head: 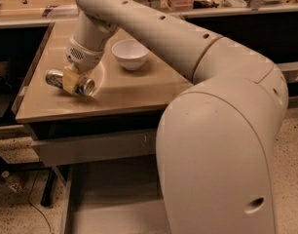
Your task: Place redbull can into middle drawer
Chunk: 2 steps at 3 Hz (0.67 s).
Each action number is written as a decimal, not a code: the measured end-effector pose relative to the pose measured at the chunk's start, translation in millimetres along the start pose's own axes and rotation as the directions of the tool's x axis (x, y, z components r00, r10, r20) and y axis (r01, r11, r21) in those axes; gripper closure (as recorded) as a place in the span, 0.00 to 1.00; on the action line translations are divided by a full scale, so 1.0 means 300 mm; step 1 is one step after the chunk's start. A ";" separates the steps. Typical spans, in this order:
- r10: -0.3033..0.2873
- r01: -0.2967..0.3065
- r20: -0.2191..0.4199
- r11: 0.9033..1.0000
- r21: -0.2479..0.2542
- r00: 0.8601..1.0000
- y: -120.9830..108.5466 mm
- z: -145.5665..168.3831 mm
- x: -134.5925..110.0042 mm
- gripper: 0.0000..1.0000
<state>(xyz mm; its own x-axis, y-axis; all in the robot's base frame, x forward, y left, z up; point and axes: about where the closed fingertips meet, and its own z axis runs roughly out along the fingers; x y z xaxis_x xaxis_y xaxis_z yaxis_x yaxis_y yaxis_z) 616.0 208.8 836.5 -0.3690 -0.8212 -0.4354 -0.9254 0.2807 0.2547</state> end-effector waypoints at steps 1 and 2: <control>0.000 0.000 0.002 1.000 0.001 1.000 -0.001 -0.002 -0.003 1.00; 0.018 -0.018 0.006 1.000 0.000 1.000 0.044 -0.010 0.032 1.00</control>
Offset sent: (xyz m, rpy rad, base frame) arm -0.0440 -0.0213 0.0085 0.0095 0.0158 -0.0548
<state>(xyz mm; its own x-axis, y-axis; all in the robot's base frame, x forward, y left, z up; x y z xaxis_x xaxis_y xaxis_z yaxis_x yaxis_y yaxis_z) 600.5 203.1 838.4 -0.3856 -0.8133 -0.4357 -0.9188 0.2953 0.2620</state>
